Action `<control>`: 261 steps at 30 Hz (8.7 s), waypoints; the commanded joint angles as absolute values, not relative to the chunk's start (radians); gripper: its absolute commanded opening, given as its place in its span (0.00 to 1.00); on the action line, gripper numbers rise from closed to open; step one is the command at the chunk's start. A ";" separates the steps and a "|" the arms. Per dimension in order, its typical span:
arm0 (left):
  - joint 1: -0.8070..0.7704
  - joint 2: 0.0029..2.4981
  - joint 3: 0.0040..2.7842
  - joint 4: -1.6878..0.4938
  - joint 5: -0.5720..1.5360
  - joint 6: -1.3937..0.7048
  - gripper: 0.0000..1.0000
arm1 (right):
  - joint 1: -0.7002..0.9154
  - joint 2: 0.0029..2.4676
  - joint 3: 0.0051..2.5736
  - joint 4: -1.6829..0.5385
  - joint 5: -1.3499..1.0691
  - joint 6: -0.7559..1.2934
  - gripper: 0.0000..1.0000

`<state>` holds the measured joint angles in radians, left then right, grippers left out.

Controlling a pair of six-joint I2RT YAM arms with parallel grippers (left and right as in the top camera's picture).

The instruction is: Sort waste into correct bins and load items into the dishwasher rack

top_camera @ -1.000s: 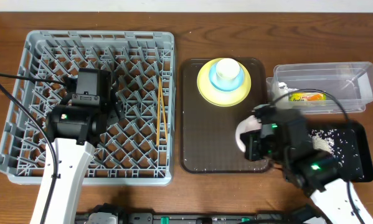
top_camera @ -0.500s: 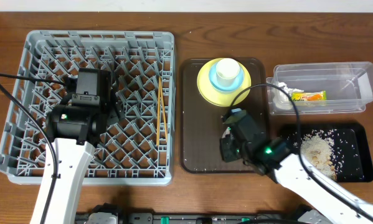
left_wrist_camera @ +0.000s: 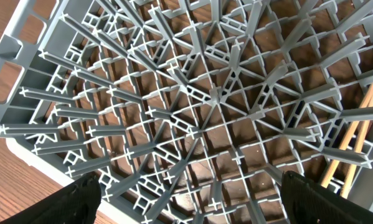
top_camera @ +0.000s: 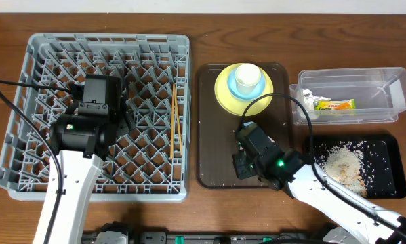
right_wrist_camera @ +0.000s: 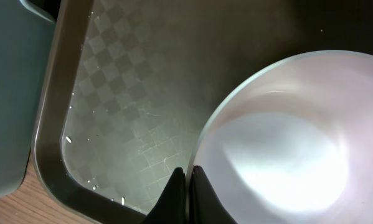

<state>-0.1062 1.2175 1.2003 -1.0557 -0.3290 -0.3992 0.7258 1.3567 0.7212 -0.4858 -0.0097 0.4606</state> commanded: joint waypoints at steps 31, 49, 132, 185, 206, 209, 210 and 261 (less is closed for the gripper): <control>-0.102 1.219 1.195 -1.061 -0.349 -0.405 0.93 | 0.677 1.347 1.026 -0.581 0.268 0.143 0.33; -0.102 1.219 1.195 -1.061 -0.349 -0.405 0.93 | 0.616 1.660 1.026 -0.372 0.299 0.097 0.05; -0.102 1.219 1.195 -1.061 -0.349 -0.405 0.93 | 0.623 1.711 1.021 -0.402 0.207 0.043 0.42; -0.102 1.220 1.195 -1.061 -0.349 -0.405 0.93 | 0.587 1.772 1.018 -0.347 0.170 -0.043 0.01; -0.102 1.219 1.195 -1.061 -0.349 -0.405 0.93 | 0.590 1.811 1.019 -0.350 0.203 -0.042 0.04; -0.102 1.219 1.195 -1.061 -0.349 -0.405 0.93 | 0.591 1.792 1.019 -0.359 0.165 -0.042 0.07; -0.102 1.219 1.195 -1.061 -0.349 -0.405 0.93 | 0.590 1.786 1.019 -0.359 0.135 -0.042 0.08; -0.102 1.219 1.195 -1.061 -0.349 -0.405 0.93 | 0.530 1.493 1.066 -0.435 0.048 -0.032 0.18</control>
